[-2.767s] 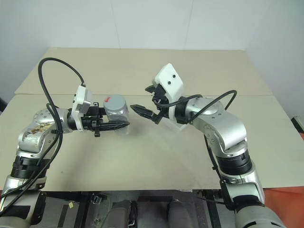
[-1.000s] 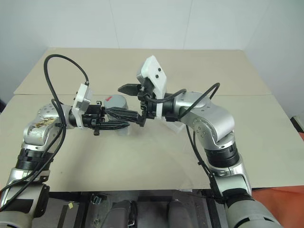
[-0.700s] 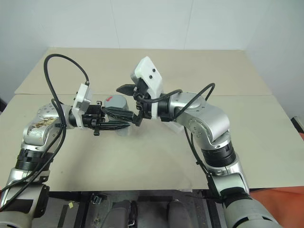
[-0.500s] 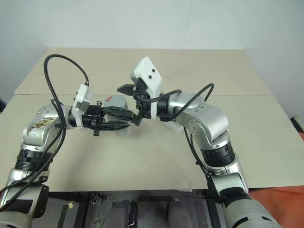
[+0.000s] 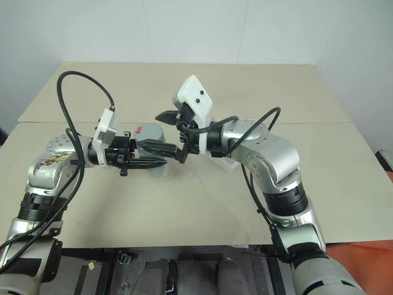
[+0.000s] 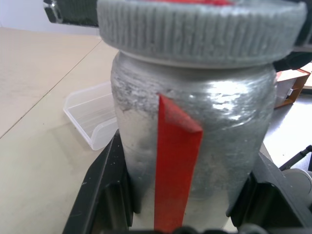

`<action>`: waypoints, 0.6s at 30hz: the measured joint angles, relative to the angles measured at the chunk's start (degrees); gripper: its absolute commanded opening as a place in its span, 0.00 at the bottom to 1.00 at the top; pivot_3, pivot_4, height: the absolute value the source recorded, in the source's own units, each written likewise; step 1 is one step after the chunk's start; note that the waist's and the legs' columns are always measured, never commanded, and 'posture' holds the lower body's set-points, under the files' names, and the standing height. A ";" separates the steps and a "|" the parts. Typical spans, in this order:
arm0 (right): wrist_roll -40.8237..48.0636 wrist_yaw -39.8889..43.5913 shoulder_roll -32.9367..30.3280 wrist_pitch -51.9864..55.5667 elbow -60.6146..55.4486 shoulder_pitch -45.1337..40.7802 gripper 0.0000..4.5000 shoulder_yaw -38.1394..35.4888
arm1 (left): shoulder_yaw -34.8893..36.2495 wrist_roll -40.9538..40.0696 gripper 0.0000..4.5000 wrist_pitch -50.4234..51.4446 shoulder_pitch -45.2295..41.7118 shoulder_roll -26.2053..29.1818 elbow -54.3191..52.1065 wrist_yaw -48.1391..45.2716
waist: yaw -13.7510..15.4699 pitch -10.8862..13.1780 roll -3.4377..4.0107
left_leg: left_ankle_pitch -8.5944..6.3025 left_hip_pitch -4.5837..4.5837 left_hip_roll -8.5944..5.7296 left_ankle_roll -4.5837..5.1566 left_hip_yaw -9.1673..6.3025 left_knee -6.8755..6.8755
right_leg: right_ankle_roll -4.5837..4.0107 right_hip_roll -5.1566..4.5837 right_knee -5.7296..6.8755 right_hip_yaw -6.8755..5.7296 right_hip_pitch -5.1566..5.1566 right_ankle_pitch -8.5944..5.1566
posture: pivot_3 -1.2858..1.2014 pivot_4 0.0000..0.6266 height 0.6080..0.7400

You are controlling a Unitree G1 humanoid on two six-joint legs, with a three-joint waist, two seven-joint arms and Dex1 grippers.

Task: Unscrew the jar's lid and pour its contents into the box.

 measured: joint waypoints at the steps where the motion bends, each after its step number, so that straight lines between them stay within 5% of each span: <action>1: 0.04 0.38 -0.01 0.00 0.01 0.06 0.91 0.00 | 0.00 -0.01 0.44 0.00 0.00 0.00 -0.04 0.00 | 0.00 0.00 0.00 | 0.00 0.00 0.00 0.00 0.00 0.00 | 0.00 0.00 0.00 0.00 0.00 0.00 | 0.52 0.24 1.00; 6: 0.41 1.90 0.00 -0.04 0.00 0.41 0.62 0.01 | 0.10 -0.08 0.44 0.03 0.03 0.21 -0.43 0.32 | 0.00 0.00 0.00 | 0.00 0.00 0.00 0.00 0.00 0.00 | 0.00 0.00 -0.01 0.00 0.00 0.00 | 0.52 0.24 1.00; 18: 1.02 2.78 0.00 -0.32 0.14 0.55 0.62 -0.40 | 0.09 -0.18 0.44 0.03 0.17 0.56 -1.11 0.30 | 0.01 0.00 0.00 | 0.00 0.00 0.00 0.00 0.00 0.00 | 0.00 0.00 -0.01 0.00 0.00 0.00 | 0.52 0.24 1.00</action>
